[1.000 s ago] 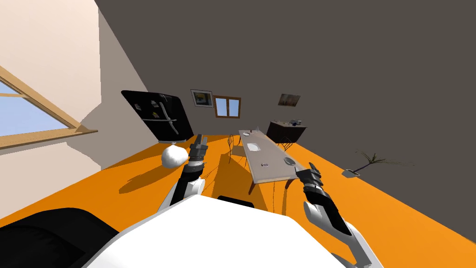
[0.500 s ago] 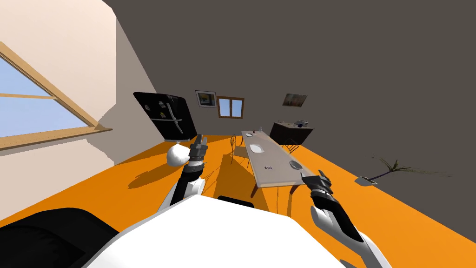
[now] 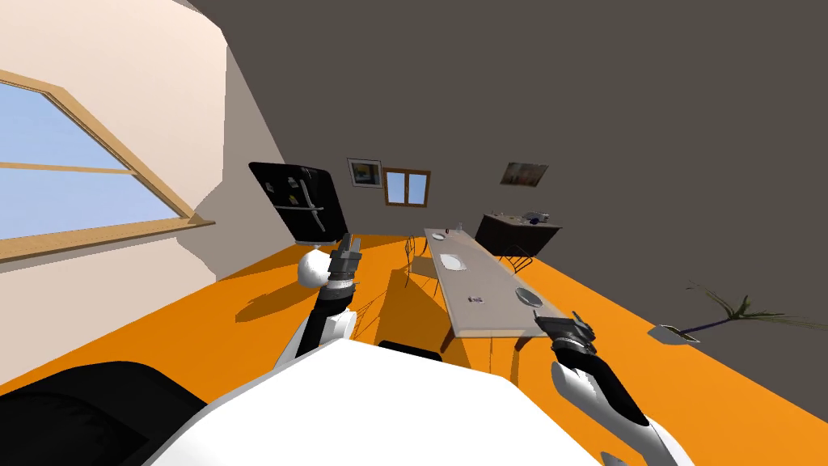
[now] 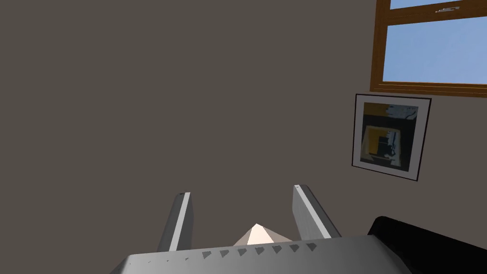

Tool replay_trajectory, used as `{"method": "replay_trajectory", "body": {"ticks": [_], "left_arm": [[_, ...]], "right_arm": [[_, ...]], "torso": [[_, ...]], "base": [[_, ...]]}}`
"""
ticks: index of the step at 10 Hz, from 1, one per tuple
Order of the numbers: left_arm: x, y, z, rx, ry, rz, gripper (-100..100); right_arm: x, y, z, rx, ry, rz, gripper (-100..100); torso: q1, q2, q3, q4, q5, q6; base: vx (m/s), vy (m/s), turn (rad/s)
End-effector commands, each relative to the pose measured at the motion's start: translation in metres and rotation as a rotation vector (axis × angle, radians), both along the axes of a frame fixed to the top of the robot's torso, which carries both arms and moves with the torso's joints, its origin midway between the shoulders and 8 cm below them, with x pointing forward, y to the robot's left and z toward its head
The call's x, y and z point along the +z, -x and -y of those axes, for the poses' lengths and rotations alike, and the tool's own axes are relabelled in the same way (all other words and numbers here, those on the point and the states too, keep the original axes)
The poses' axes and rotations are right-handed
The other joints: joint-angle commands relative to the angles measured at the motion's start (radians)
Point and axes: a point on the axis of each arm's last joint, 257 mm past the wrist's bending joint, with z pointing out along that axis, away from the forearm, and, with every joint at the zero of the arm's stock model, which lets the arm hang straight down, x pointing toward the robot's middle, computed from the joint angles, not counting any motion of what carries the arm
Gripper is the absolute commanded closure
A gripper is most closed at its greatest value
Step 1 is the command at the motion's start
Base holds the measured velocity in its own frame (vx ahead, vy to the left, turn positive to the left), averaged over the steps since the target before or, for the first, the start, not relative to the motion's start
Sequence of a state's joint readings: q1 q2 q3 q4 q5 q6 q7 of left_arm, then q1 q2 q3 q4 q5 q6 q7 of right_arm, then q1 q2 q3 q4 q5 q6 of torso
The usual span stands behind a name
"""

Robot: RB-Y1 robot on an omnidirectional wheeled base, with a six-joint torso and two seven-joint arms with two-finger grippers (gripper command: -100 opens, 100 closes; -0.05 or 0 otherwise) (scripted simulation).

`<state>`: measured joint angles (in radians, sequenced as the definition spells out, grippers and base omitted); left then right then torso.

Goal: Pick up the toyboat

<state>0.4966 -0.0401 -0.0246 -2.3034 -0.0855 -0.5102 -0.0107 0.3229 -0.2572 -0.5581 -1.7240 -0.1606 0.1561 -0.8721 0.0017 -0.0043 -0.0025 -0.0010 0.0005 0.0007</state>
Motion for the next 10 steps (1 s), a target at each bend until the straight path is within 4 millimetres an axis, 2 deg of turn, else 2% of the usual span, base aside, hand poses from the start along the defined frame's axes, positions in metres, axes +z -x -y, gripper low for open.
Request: {"method": "replay_trajectory", "body": {"ticks": [1, 2, 3, 4, 5, 6, 7, 8, 9, 10], "left_arm": [[0.000, 0.000, 0.000, 0.000, 0.000, 0.000, 0], [0.000, 0.000, 0.000, 0.000, 0.000, 0.000, 0], [0.000, 0.000, 0.000, 0.000, 0.000, 0.000, 0], [0.000, 0.000, 0.000, 0.000, 0.000, 0.000, 0], [0.000, 0.000, 0.000, 0.000, 0.000, 0.000, 0], [0.000, 0.000, 0.000, 0.000, 0.000, 0.000, 0], [0.000, 0.000, 0.000, 0.000, 0.000, 0.000, 0], [0.000, 0.000, 0.000, 0.000, 0.000, 0.000, 0], [0.000, 0.000, 0.000, 0.000, 0.000, 0.000, 0], [0.000, 0.000, 0.000, 0.000, 0.000, 0.000, 0]], "right_arm": [[-0.019, 0.017, 0.022, -0.066, -0.089, 0.000, -100], [-0.028, 0.020, 0.024, -0.078, -0.119, 0.001, -100], [-0.028, 0.020, 0.024, -0.079, -0.125, 0.007, -100], [-0.049, 0.037, 0.041, -0.143, -0.208, 0.004, -100], [-0.048, 0.037, 0.041, -0.147, -0.223, 0.017, -100], [-0.062, 0.051, 0.054, -0.203, -0.293, 0.025, -100], [-0.070, 0.055, 0.055, -0.217, -0.322, 0.028, -100], [-0.088, 0.071, 0.065, -0.277, -0.396, 0.033, -100], [-0.092, 0.074, 0.066, -0.288, -0.420, 0.044, -100], [-0.108, 0.089, 0.073, -0.345, -0.494, 0.058, -100]], "torso": [[0.000, 0.000, 0.000, 0.000, 0.000, 0.000], [0.001, -0.001, -0.001, 0.000, 0.000, 0.000], [0.001, -0.001, 0.000, 0.000, 0.000, 0.000], [-0.001, 0.002, 0.001, 0.000, 0.000, 0.000], [-0.001, 0.000, 0.000, 0.000, 0.000, 0.000], [-0.001, 0.000, 0.000, 0.000, 0.000, 0.000], [-0.001, -0.002, -0.001, 0.000, 0.000, 0.000], [0.000, -0.002, -0.001, 0.000, 0.000, 0.000], [0.000, -0.003, -0.001, -0.001, 0.000, 0.000], [-0.001, -0.002, -0.001, -0.001, 0.000, 0.000]], "base": [[0.095, 0.055, 0.103], [0.085, 0.048, 0.067], [0.038, 0.015, -0.006], [0.085, 0.025, 0.115], [0.080, 0.016, 0.049], [0.106, 0.032, 0.088], [0.111, 0.034, 0.043], [0.126, 0.036, 0.067], [0.111, 0.024, 0.039], [0.131, 0.020, 0.069]]}}
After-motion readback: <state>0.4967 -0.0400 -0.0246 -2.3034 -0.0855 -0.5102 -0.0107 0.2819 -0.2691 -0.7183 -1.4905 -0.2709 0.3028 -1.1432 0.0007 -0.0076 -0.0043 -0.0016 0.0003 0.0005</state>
